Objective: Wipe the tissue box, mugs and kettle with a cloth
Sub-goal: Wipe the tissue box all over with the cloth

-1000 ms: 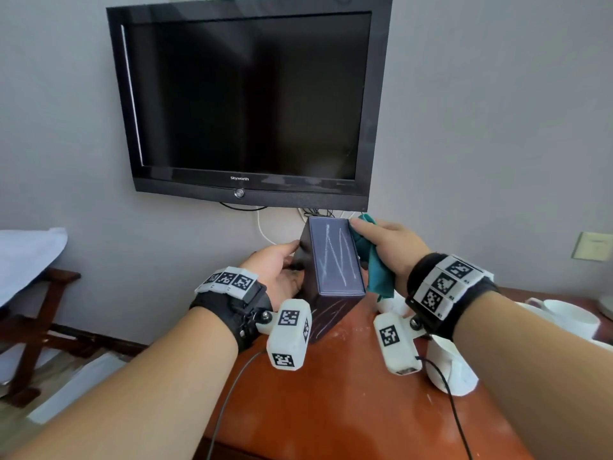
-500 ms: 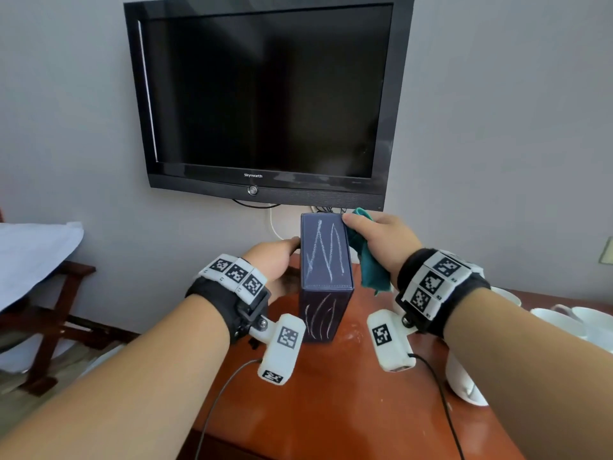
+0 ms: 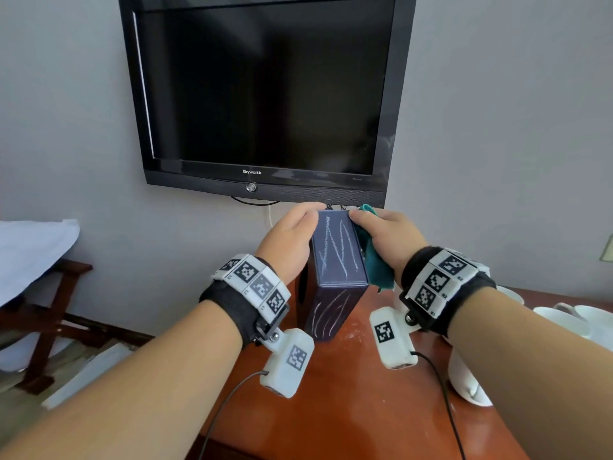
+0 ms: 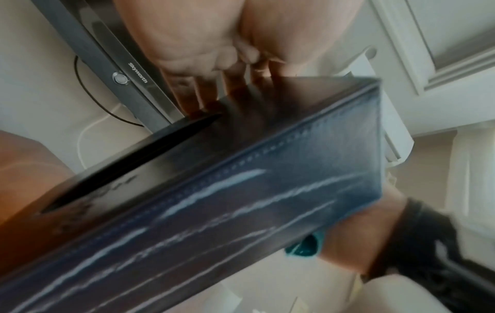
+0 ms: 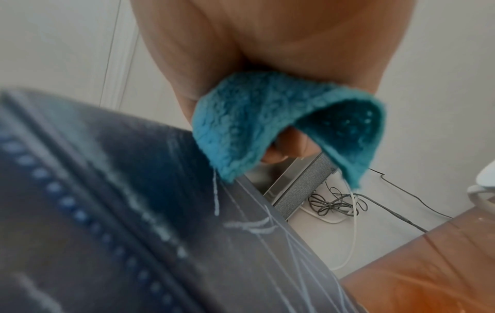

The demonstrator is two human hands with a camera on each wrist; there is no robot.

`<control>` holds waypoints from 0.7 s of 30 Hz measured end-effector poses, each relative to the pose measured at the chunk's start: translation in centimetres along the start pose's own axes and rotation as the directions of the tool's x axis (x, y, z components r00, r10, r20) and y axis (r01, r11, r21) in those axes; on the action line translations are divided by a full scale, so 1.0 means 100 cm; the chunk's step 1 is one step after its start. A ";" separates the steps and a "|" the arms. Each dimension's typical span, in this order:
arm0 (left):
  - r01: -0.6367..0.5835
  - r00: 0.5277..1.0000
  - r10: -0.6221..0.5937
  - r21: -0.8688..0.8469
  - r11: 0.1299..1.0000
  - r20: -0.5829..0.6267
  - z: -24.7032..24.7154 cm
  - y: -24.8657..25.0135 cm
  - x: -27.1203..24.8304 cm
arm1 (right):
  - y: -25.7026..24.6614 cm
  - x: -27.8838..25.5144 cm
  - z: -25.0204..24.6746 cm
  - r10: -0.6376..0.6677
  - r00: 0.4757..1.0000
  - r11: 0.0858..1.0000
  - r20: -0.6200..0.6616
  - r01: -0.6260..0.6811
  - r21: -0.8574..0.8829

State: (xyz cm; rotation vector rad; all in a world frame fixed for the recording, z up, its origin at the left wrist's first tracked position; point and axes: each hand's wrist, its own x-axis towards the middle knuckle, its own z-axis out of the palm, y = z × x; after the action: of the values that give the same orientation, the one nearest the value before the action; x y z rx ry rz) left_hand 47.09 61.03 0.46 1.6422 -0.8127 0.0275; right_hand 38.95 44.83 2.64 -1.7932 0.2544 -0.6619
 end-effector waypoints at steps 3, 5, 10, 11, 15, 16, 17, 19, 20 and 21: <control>-0.041 0.999 0.042 0.050 0.998 -0.006 0.004 -0.003 0.000 | 0.000 -0.001 -0.002 -0.012 1.000 0.998 -0.012 0.011 -0.060; -0.055 0.998 0.056 0.068 0.996 -0.019 0.005 -0.005 0.003 | -0.005 -0.002 -0.003 -0.022 0.998 0.995 -0.064 0.015 -0.103; -0.047 0.999 0.049 0.084 0.995 -0.023 0.005 -0.007 0.009 | -0.020 -0.001 -0.008 -0.120 0.980 0.982 -0.158 0.094 -0.163; -0.044 0.999 0.047 0.086 0.995 -0.026 0.005 -0.006 0.010 | -0.020 0.001 -0.008 -0.176 0.972 0.971 -0.152 0.146 -0.191; -0.034 0.999 0.037 0.118 0.992 -0.022 0.005 -0.004 0.015 | -0.027 0.006 -0.008 -0.319 0.943 0.906 -0.090 0.276 -0.322; -0.033 0.999 0.035 0.124 0.992 -0.017 0.005 -0.003 0.015 | -0.029 0.007 -0.008 -0.330 0.943 0.880 -0.042 0.291 -0.376; -0.030 0.999 0.032 0.120 0.992 -0.013 0.004 -0.002 0.016 | -0.030 0.007 -0.007 -0.335 0.942 0.851 0.005 0.305 -0.428; -0.018 1.000 0.019 0.104 0.994 -0.005 0.001 -0.002 0.016 | -0.030 0.006 -0.007 -0.332 0.940 0.811 0.074 0.325 -0.486; -0.010 1.000 0.010 0.099 0.995 -0.001 0.001 -0.002 0.016 | -0.030 0.006 -0.007 -0.328 0.940 0.802 0.096 0.331 -0.497; -0.003 1.000 0.003 0.096 0.995 0.000 0.000 -0.002 0.017 | -0.029 0.005 -0.007 -0.328 0.938 0.798 0.115 0.340 -0.497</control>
State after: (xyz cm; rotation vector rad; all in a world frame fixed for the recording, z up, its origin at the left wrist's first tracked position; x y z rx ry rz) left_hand 48.47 60.18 1.03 1.7309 -0.8244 0.0698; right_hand 38.54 44.94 5.65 -2.3939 0.0966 -0.8812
